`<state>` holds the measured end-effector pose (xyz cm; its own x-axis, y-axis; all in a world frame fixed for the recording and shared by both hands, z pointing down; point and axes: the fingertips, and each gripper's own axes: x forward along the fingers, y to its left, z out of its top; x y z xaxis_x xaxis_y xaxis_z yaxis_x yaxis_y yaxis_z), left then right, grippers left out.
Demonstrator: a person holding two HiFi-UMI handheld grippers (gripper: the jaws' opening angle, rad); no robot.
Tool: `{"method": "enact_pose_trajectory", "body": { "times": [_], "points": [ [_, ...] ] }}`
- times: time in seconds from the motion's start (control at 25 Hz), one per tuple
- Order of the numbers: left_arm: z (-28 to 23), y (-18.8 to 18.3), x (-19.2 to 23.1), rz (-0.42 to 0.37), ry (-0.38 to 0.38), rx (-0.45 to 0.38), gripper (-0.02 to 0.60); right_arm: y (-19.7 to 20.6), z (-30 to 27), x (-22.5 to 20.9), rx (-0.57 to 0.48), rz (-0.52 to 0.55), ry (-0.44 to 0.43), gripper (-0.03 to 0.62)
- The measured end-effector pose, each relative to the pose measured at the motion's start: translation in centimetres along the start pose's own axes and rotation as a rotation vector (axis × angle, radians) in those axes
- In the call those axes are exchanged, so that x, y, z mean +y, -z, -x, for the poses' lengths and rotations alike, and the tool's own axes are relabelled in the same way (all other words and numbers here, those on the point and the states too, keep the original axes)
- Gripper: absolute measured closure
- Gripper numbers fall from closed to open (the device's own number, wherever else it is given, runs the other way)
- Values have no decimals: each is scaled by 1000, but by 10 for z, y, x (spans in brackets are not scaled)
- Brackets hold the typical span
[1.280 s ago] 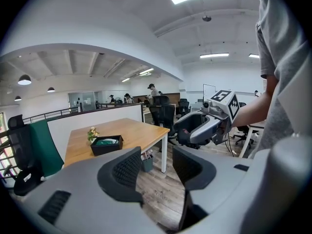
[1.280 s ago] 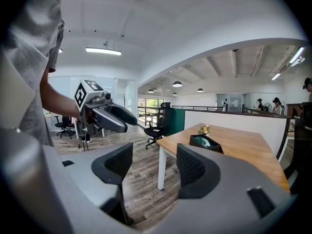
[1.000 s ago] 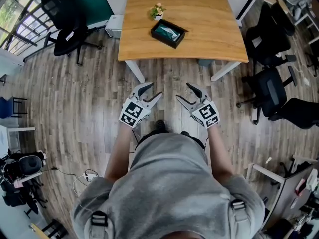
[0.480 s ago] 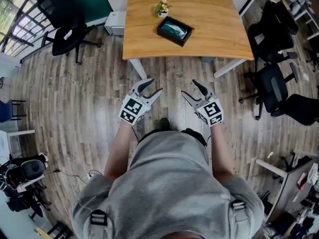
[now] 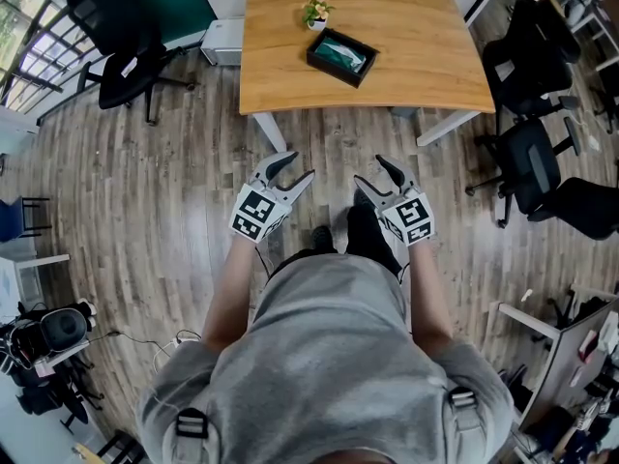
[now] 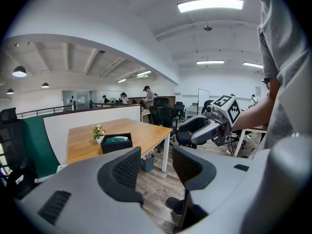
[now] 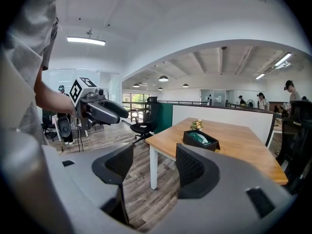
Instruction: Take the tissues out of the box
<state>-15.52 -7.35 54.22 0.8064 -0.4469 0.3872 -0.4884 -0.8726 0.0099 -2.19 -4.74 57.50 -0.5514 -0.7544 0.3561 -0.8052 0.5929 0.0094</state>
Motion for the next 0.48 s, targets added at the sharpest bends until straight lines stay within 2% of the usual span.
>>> {"method": "enact_pose_trajectory", "body": {
  "times": [0.48],
  "points": [
    [-16, -6, 25, -5, -28, -1, 364, -9, -33, -28, -15, 11, -28, 316]
  ]
}}
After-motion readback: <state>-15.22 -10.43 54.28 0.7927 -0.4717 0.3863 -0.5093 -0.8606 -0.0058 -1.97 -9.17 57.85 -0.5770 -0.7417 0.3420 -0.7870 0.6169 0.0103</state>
